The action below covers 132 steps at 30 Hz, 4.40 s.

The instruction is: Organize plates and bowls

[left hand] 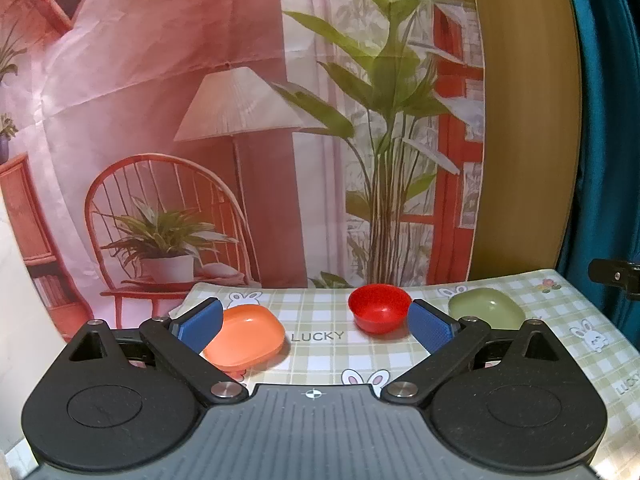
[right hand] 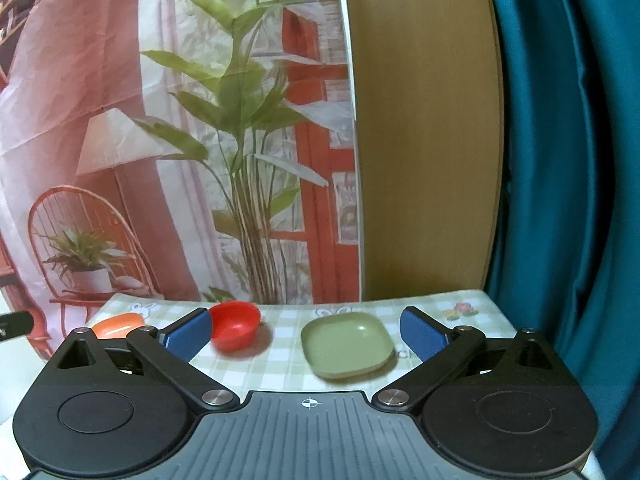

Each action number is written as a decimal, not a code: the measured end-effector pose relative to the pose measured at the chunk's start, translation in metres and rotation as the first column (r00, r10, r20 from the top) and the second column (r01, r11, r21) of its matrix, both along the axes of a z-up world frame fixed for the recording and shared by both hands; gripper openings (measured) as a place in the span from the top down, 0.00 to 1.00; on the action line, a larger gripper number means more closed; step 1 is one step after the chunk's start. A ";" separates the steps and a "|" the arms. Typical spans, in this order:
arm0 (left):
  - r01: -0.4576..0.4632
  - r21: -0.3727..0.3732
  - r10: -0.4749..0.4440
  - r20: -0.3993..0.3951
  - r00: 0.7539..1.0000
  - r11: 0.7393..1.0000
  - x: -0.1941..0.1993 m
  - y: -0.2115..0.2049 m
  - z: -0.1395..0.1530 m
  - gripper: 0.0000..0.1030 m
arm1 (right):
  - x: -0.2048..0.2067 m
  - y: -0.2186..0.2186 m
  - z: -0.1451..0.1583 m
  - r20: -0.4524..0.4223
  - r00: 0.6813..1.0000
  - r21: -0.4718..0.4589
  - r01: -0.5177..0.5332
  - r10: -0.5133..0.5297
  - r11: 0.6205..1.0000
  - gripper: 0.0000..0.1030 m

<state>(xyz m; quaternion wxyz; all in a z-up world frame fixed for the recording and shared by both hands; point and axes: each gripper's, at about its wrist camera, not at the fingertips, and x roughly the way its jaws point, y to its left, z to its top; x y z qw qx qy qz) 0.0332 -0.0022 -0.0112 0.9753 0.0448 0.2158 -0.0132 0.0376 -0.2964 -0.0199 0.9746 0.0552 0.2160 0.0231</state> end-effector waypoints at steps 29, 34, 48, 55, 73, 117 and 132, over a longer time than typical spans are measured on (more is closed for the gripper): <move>0.036 -0.018 -0.039 -0.274 0.961 0.999 0.061 0.004 -0.101 0.17 | 0.075 0.049 -0.089 -0.124 0.986 -0.023 -0.119 0.116 0.993 0.31; 0.046 -0.042 -0.056 -0.293 0.955 0.998 0.067 0.037 -0.081 0.23 | 0.079 0.058 -0.083 -0.144 0.982 -0.021 -0.124 0.119 0.992 0.31; -0.121 -0.020 0.113 -0.238 0.965 0.992 0.098 0.157 -0.036 0.23 | 0.108 0.146 -0.068 -0.233 0.926 0.040 -0.297 0.298 0.954 0.31; -0.164 -0.004 0.160 -0.200 0.967 0.986 0.141 0.196 -0.044 0.23 | 0.150 0.222 -0.067 -0.214 0.897 -0.046 -0.406 0.388 0.913 0.32; -0.141 -0.031 0.122 -0.336 0.934 0.990 0.267 0.240 -0.163 0.24 | 0.306 0.313 -0.162 -0.397 0.835 -0.014 -0.422 0.382 0.907 0.40; -0.084 -0.051 0.062 -0.337 0.940 0.995 0.225 0.208 -0.125 0.88 | 0.268 0.299 -0.145 -0.515 0.771 0.144 -0.352 0.374 0.925 0.94; -0.035 0.010 0.037 -0.273 0.961 0.999 0.167 0.145 -0.089 0.88 | 0.199 0.237 -0.096 -0.461 0.803 0.184 -0.330 0.378 0.926 0.94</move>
